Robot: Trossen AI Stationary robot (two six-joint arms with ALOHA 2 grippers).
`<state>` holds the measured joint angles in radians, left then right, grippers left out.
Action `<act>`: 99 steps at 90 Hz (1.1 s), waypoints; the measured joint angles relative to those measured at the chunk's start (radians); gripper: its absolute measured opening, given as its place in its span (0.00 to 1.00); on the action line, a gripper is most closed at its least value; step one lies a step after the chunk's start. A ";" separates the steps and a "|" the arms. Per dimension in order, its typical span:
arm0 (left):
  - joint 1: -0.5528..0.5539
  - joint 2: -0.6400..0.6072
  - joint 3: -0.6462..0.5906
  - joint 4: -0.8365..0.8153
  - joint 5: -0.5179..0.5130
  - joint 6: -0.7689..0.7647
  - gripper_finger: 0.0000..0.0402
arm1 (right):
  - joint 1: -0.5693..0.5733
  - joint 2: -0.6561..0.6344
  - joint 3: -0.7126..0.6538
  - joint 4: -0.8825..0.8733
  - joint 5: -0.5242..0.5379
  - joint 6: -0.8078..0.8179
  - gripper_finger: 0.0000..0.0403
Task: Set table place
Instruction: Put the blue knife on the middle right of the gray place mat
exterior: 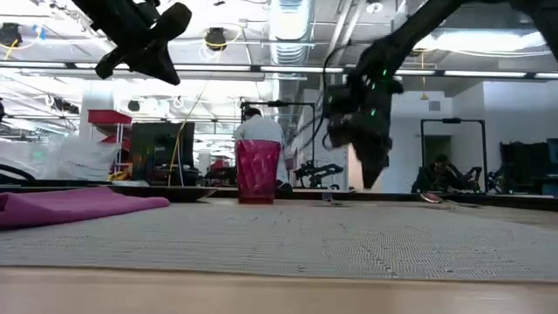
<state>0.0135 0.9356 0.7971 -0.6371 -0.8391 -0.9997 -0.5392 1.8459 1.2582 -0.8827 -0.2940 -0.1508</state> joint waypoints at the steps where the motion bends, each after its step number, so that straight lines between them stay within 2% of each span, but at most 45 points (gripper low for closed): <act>1: 0.000 0.000 0.000 0.000 0.000 0.000 0.00 | 0.002 -0.006 0.000 -0.002 0.007 0.000 0.00; 6: 0.000 0.000 0.000 0.001 0.000 0.000 0.00 | 0.008 -0.033 0.000 -0.008 0.037 0.001 0.00; 25: 0.000 0.000 0.000 0.020 0.011 -0.038 0.00 | -0.008 -0.122 0.000 0.001 0.048 0.023 0.00; 33: 0.000 0.002 0.000 0.050 0.100 -0.051 0.00 | -0.007 -0.126 0.000 0.049 0.052 0.014 0.00; 41: -0.007 0.025 0.001 0.103 0.224 -0.053 0.00 | 0.001 -0.124 0.000 0.076 0.006 0.012 0.00; 50: -0.037 0.085 0.000 0.110 0.337 -0.050 0.00 | 0.027 -0.124 -0.013 0.132 0.010 0.020 0.00; 74: -0.058 0.254 0.000 -0.015 0.348 -0.127 0.00 | 0.071 -0.124 -0.110 0.200 0.023 0.047 0.00; 92: -0.058 0.292 0.000 0.001 0.409 -0.112 0.00 | 0.090 -0.123 -0.207 0.238 0.130 0.106 0.00; 99: -0.058 0.292 0.000 0.006 0.419 -0.120 0.00 | 0.086 -0.123 -0.236 0.220 0.134 0.103 0.00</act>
<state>-0.0448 1.2278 0.7975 -0.6309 -0.4204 -1.1199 -0.4536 1.7226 1.0220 -0.6630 -0.1596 -0.0480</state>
